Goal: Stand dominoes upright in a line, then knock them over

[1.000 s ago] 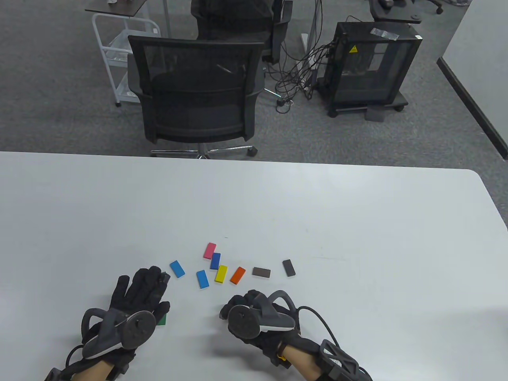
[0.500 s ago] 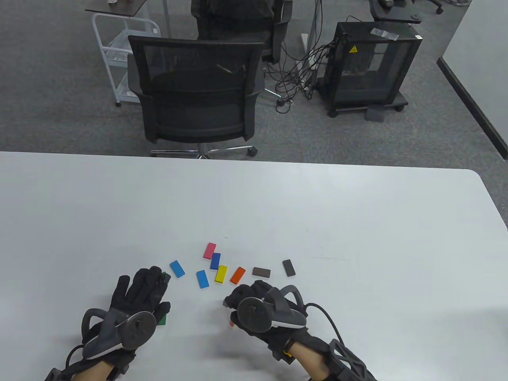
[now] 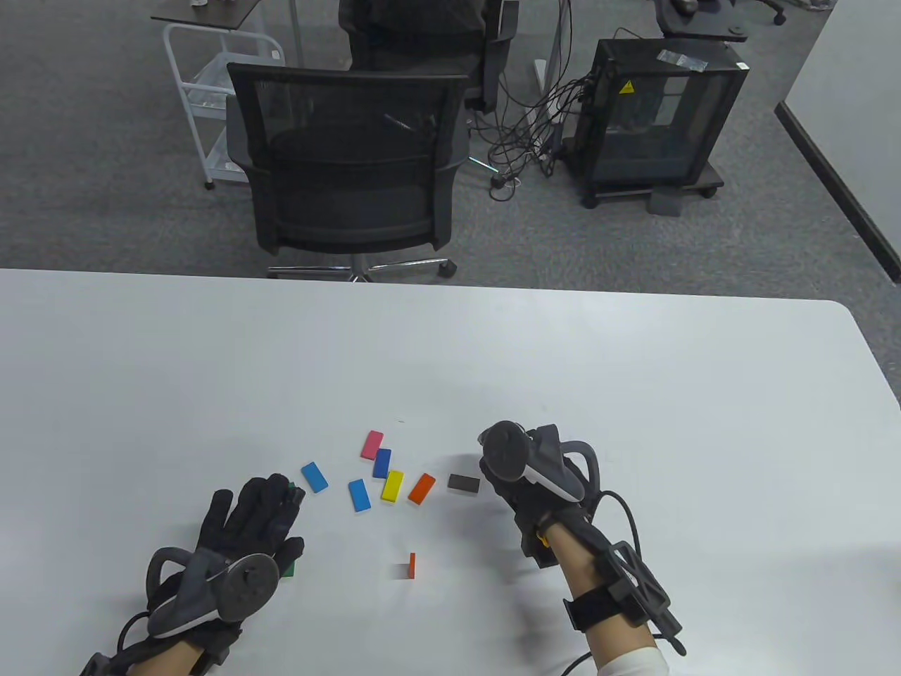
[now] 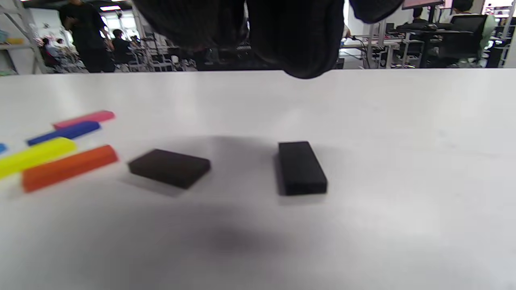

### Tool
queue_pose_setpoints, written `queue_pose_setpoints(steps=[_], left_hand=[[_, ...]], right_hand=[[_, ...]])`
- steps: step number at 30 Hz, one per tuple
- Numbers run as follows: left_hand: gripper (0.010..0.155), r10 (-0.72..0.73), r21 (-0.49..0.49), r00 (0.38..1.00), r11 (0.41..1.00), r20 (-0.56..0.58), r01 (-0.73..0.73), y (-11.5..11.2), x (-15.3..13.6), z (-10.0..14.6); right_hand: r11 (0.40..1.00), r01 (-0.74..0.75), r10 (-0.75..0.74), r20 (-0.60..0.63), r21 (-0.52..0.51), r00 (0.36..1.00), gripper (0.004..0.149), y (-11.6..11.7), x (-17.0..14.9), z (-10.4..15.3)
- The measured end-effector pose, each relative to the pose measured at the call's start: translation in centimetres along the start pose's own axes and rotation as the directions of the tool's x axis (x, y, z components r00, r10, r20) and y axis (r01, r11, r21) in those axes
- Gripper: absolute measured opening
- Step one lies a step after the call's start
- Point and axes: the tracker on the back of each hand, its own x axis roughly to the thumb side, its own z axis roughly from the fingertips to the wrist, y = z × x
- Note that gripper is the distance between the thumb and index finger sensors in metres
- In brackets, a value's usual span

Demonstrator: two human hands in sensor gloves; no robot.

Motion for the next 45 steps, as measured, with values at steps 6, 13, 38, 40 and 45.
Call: queue_pose_setpoints(steps=[6, 13, 38, 40, 45], left_hand=[[0.065, 0.002, -0.003, 1.000, 1.000, 0.001, -0.002, 0.0, 0.0, 0.0], [0.065, 0.001, -0.011, 1.000, 1.000, 0.002, -0.001, -0.1, 0.1, -0.1], [0.065, -0.005, -0.018, 1.000, 1.000, 0.004, 0.005, -0.1, 0.2, -0.1], [0.065, -0.005, -0.020, 1.000, 1.000, 0.004, 0.005, -0.1, 0.3, -0.1], [0.065, -0.005, -0.023, 1.000, 1.000, 0.006, 0.006, -0.1, 0.3, -0.1]], right_hand=[[0.987, -0.115, 0.124, -0.080, 0.112, 0.989, 0.052, 2.4, -0.9, -1.5], [0.964, -0.190, 0.204, -0.061, 0.188, 0.977, 0.058, 4.2, -0.4, -1.6], [0.992, 0.047, -0.012, 0.290, -0.114, 0.957, 0.052, 1.2, 3.1, 5.2], [0.990, 0.069, -0.026, 0.329, -0.120, 0.944, 0.050, 1.0, 3.8, 6.2], [0.988, 0.097, -0.043, 0.390, -0.120, 0.920, 0.044, 1.1, 5.1, 7.8]])
